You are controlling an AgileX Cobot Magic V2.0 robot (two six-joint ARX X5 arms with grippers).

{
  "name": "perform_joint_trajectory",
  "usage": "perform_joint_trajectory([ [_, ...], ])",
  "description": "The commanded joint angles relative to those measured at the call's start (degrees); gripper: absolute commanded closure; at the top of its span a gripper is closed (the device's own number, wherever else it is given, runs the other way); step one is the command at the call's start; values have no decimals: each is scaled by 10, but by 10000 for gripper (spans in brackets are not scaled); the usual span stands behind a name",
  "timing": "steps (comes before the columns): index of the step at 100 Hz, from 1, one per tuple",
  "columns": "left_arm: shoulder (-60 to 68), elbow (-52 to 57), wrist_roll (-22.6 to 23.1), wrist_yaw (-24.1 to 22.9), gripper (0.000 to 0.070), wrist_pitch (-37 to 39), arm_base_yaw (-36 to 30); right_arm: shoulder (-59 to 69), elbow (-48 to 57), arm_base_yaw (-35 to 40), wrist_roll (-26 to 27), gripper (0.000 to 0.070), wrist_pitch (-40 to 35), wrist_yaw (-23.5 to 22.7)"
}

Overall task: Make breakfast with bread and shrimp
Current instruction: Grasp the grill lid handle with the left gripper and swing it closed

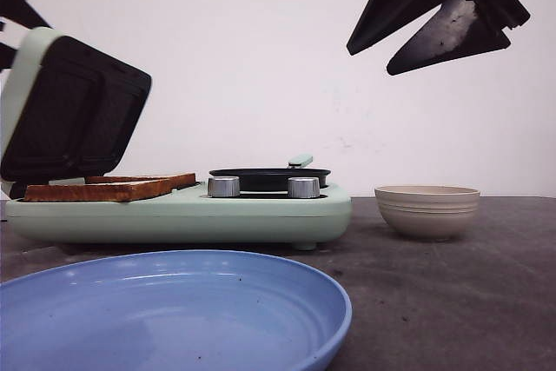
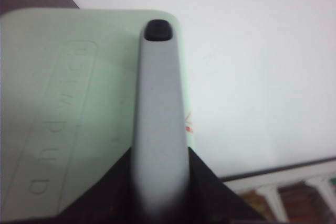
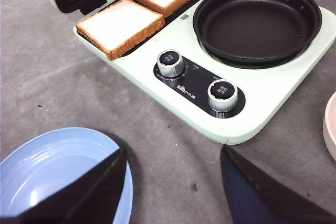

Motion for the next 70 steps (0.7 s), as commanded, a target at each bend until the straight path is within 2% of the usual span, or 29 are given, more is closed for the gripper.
perform_joint_trajectory([
  [1, 21, -5, 47, -35, 696, -33, -9, 3, 4, 3, 10, 362, 4, 0],
  [17, 21, -5, 90, -85, 696, -47, -61, 3, 4, 3, 10, 361, -2, 0],
  [33, 21, -5, 152, -159, 696, -76, -113, 3, 4, 3, 9, 362, -8, 0],
  [61, 30, -5, 242, -262, 696, -119, -179, 3, 4, 3, 7, 362, -8, 0],
  [70, 38, -5, 265, -280, 696, -122, -194, 3, 4, 3, 7, 362, -8, 0],
])
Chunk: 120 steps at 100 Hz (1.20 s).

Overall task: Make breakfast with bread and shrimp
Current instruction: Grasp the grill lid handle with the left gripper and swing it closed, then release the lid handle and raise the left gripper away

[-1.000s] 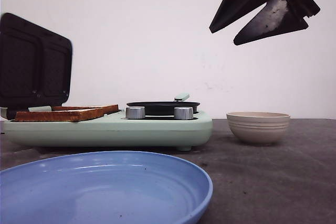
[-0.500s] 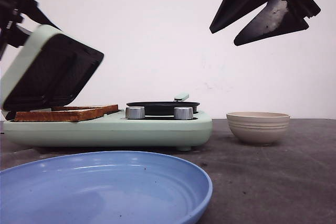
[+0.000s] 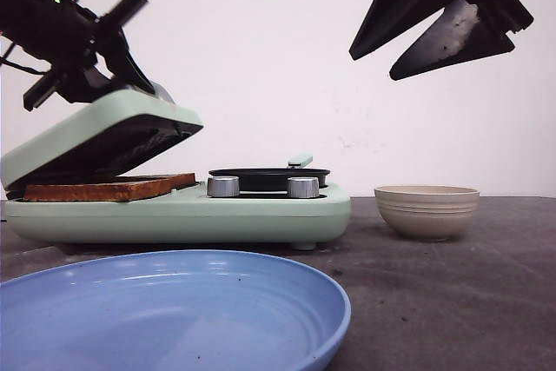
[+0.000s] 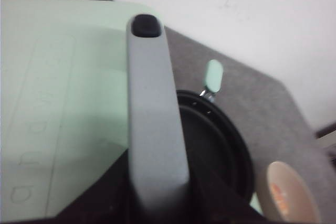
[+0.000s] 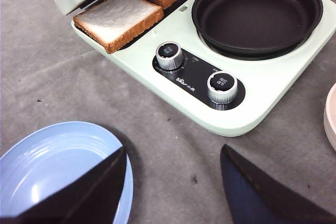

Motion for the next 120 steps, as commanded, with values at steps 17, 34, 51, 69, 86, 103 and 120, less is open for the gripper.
perform_joint_trajectory([
  [17, 61, -5, 15, -34, 696, -43, -17, 3, 4, 3, 4, 362, 3, 0],
  [34, 88, -5, 18, -41, 696, -43, -29, 3, 4, 3, 4, 362, -4, 0],
  [51, 93, -5, 35, -48, 655, -43, -32, 3, 4, 3, 4, 362, -11, 0],
  [69, 93, -5, 36, -47, 437, -42, -32, 3, 4, 3, 4, 362, -10, 0],
  [86, 88, -3, 47, -30, 387, -38, -32, 3, 4, 3, 4, 362, -10, 0],
  [103, 49, -3, 73, -32, 386, -39, -31, 3, 4, 3, 4, 362, -10, 1],
  [120, -17, -3, 104, -34, 386, -45, -20, 3, 4, 3, 3, 362, -10, 1],
])
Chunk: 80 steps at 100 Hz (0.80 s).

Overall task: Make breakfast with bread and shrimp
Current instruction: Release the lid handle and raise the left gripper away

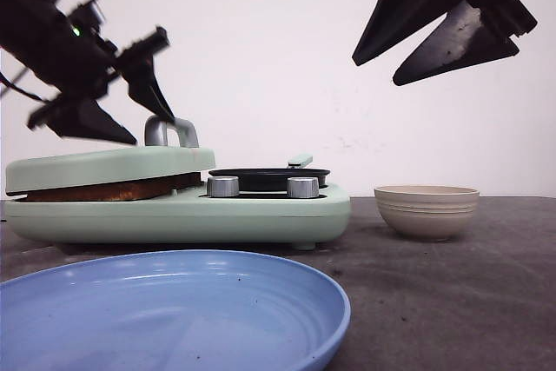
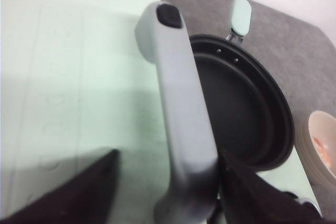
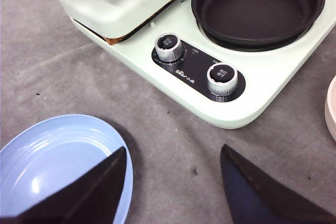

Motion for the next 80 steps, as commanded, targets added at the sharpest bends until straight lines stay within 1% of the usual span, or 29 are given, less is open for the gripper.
perform_joint_trajectory([
  [1, -26, 5, 28, -11, 386, 5, 7, 3, 4, 3, 3, 362, 4, 1],
  [12, -77, 5, 34, -10, 386, -2, 12, 3, 4, 3, 3, 362, 4, 1],
  [21, -121, 5, 48, -10, 386, -19, 14, 3, 4, 3, 3, 362, 4, 0],
  [38, -209, 5, 92, -16, 386, -77, 14, 3, 5, 3, 18, 362, 6, 6],
  [52, -270, 5, 133, -41, 386, -139, 14, 3, 5, 3, 37, 362, 11, 45],
  [63, -303, 5, 168, -64, 386, -199, 14, -1, 5, 1, 46, 362, 18, 67],
  [73, -323, 4, 188, -65, 386, -240, 15, -7, 5, -5, 51, 361, 16, 97],
  [80, -337, 2, 190, -64, 386, -251, 15, -11, 5, -10, 57, 361, 14, 116],
])
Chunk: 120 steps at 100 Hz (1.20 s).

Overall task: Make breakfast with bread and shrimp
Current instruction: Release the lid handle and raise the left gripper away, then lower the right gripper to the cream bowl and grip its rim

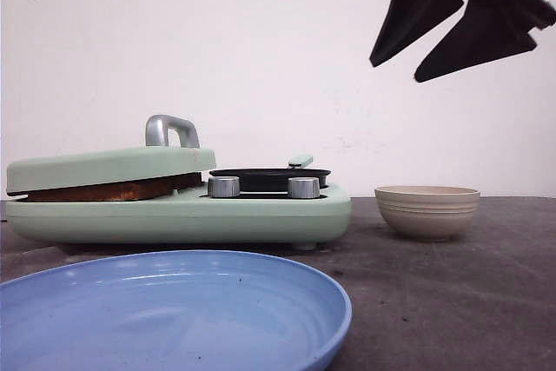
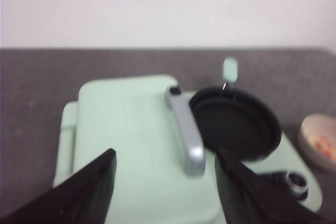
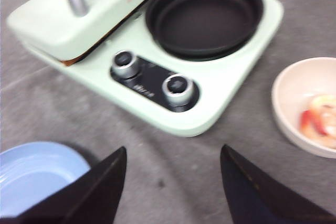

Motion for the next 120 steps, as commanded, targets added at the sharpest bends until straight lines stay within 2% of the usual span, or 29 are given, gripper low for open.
perform_joint_trajectory([
  [1, -10, 2, 22, 0, 386, 1, -1, -2, 5, -3, 17, 360, 2, 18],
  [14, -42, -3, 19, 0, 386, 0, -1, -10, 6, -20, 34, 359, 0, 38],
  [40, -113, -15, 11, -22, 386, -45, -1, -13, 23, -84, 35, 350, -22, 37],
  [67, -178, -69, -1, -40, 386, -44, -1, 0, 85, -168, 29, 350, -66, -5],
  [102, -216, -126, -11, -41, 386, -29, -1, 157, 243, -252, -12, 349, -216, -71],
  [120, -216, -126, -11, -41, 386, -16, -1, 255, 320, -275, -14, 350, -249, -72],
])
